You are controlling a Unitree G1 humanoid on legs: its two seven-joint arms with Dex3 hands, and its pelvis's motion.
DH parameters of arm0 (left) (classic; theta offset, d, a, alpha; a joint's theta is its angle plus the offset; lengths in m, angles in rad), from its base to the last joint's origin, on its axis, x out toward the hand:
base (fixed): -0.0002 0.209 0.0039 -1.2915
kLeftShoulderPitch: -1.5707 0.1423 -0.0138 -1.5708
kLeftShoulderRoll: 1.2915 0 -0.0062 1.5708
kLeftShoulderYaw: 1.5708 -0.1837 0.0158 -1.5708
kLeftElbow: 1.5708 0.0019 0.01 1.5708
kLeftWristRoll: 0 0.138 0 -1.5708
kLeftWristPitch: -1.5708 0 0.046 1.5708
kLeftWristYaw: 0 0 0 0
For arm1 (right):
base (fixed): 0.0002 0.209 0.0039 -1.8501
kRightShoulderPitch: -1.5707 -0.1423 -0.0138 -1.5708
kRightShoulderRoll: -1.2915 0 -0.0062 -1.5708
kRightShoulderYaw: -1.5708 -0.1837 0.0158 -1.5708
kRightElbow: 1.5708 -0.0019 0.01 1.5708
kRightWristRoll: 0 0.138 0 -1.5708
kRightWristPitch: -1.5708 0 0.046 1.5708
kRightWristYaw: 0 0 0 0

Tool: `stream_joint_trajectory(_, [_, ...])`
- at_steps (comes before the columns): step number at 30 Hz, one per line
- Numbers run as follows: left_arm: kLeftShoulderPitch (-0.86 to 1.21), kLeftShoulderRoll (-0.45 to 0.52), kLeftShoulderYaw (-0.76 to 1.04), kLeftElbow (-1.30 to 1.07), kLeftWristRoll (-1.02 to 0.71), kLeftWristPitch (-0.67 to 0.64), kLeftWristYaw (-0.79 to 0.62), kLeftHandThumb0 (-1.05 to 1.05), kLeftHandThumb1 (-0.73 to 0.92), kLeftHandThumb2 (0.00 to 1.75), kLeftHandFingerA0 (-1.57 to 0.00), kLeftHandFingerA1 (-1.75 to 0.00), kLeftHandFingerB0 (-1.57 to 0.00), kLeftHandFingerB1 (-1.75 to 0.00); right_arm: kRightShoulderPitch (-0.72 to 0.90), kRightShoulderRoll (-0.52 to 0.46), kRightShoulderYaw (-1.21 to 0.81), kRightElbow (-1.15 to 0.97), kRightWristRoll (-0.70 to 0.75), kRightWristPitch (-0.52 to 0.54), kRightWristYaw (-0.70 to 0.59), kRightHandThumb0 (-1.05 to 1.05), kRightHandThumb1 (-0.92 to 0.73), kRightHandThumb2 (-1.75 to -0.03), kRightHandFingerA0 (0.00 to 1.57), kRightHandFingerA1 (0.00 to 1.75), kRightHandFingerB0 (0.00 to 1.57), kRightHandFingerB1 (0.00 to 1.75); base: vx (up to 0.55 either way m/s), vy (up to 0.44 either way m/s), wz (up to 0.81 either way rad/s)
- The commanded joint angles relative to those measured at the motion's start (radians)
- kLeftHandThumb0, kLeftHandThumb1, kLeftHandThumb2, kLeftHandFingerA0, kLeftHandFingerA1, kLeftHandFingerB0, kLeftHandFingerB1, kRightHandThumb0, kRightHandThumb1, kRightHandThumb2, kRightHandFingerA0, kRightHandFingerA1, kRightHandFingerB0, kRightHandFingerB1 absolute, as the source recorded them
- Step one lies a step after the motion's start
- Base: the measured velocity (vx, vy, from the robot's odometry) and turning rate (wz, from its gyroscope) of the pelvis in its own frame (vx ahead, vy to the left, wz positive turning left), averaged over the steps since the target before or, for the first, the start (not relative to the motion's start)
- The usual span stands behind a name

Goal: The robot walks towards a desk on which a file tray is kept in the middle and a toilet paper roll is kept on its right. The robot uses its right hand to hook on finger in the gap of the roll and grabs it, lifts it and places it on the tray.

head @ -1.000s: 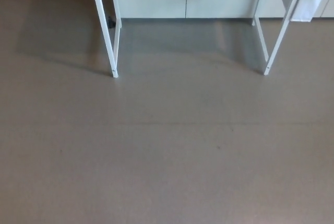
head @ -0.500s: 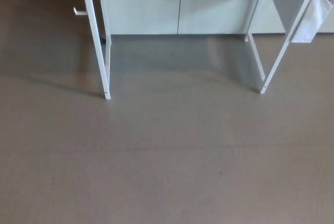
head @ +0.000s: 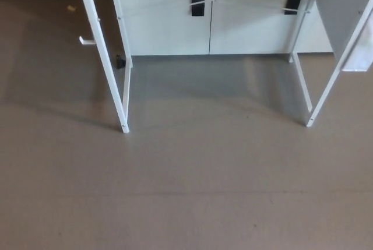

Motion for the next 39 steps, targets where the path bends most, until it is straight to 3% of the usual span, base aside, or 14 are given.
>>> stream_joint_trajectory(1, [-0.009, 0.014, 0.002, 0.001, -0.002, -0.017, 0.002, -0.7, 0.73, 0.63, -0.3, -0.7, -0.44, -0.62, -0.006, -0.01, -0.007, 0.005, -0.004, 0.007, 0.001, -0.75, -0.55, -0.9, 0.32, 0.57, 0.08, 0.4, 0.18, -0.034, -0.02])
stream_joint_trajectory(15, [-0.017, 0.021, -0.002, -0.002, 0.0, -0.014, 0.0, -0.7, 0.73, 0.63, -0.3, -0.7, -0.44, -0.62, -0.001, -0.003, -0.013, 0.009, -0.002, 0.003, -0.002, -0.75, -0.55, -0.9, 0.32, 0.57, 0.08, 0.4, 0.23, 0.145, -0.07])
stream_joint_trajectory(31, [-0.026, 0.02, 0.001, -0.008, -0.001, -0.011, 0.0, -0.7, 0.73, 0.63, -0.3, -0.7, -0.44, -0.62, -0.011, -0.004, -0.017, 0.005, -0.002, 0.005, 0.0, -0.75, -0.55, -0.9, 0.32, 0.57, 0.08, 0.4, 0.19, -0.057, 0.05])
stream_joint_trajectory(39, [-0.026, 0.02, 0.002, -0.008, 0.0, -0.011, 0.0, -0.7, 0.73, 0.63, -0.3, -0.7, -0.44, -0.62, -0.011, -0.003, -0.018, 0.005, -0.002, 0.005, 0.0, -0.75, -0.55, -0.9, 0.32, 0.57, 0.08, 0.4, 0.19, 0.159, -0.15])
